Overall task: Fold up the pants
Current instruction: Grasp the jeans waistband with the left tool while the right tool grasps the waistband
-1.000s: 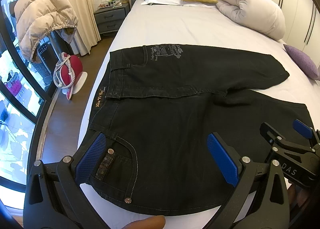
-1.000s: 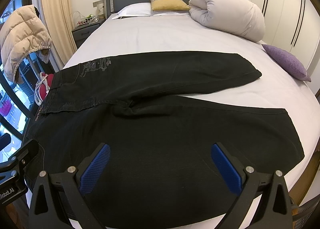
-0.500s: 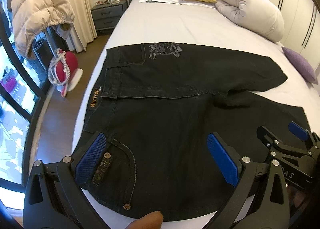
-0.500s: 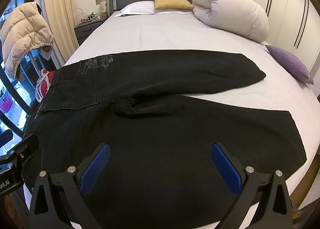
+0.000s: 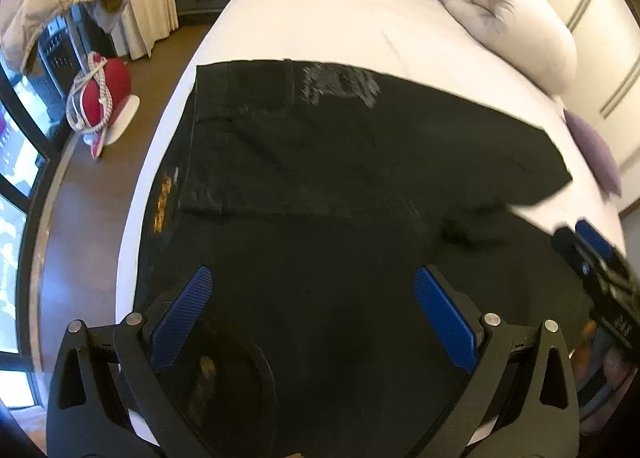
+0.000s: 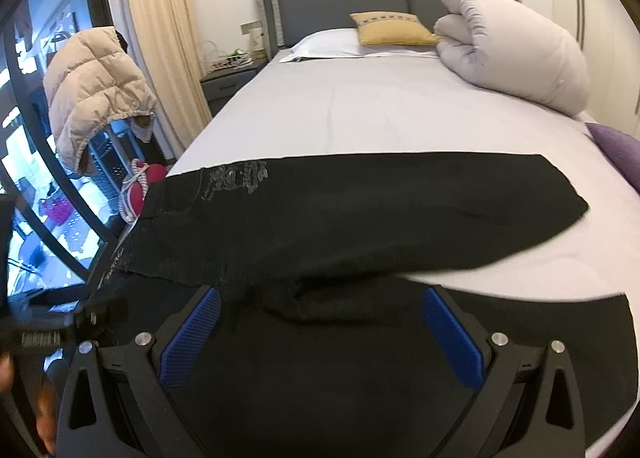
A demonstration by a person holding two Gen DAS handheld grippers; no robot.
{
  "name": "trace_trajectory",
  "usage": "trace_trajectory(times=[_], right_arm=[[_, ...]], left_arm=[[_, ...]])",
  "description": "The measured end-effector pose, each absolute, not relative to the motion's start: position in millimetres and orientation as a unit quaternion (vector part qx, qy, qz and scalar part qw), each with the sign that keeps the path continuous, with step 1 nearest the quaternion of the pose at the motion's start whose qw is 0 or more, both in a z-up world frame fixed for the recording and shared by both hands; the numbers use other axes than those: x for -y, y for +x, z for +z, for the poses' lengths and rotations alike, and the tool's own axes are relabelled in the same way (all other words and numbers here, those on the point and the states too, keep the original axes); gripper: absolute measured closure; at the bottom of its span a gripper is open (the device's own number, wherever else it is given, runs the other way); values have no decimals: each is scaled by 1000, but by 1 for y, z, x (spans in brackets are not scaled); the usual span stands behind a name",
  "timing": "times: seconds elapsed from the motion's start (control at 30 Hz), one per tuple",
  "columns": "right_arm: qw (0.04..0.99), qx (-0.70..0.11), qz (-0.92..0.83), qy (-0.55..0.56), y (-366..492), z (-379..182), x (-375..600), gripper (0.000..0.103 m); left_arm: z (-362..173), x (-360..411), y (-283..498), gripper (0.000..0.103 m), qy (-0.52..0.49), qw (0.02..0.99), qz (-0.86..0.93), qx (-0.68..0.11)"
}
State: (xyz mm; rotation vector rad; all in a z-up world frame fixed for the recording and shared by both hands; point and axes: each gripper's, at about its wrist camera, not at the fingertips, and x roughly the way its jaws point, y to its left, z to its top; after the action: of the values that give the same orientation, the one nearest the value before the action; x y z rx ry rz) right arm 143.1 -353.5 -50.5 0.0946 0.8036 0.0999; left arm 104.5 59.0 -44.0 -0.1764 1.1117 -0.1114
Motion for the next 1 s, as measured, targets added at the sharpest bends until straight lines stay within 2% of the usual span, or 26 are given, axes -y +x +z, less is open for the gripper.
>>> trace_trajectory(times=[0.27, 0.37, 0.43, 0.47, 0.5, 0.87, 0.93, 1.0], right_arm=[[912, -398, 92, 26, 192, -55, 369, 0], [906, -404, 124, 24, 206, -58, 371, 5], [898, -412, 150, 25, 218, -61, 374, 11], [895, -416, 162, 27, 222, -63, 375, 14], [890, -420, 175, 31, 227, -65, 375, 18], [861, -448, 238, 18, 258, -91, 360, 29], [858, -452, 242, 7, 265, -91, 356, 34], [857, -451, 247, -2, 272, -87, 353, 37]], left_arm=[[-30, -86, 239, 0, -5, 863, -105, -494], [-35, -87, 298, 0, 59, 850, -161, -497], [-43, -86, 330, 10, 89, 827, -209, -514], [-48, -86, 346, 18, 100, 816, -220, -525], [-52, -83, 354, 19, 109, 806, -227, -535], [-120, -81, 425, 21, 152, 713, -280, -624], [-118, -82, 431, 35, 147, 713, -279, -626], [-113, -87, 439, 81, 119, 714, -277, -631]])
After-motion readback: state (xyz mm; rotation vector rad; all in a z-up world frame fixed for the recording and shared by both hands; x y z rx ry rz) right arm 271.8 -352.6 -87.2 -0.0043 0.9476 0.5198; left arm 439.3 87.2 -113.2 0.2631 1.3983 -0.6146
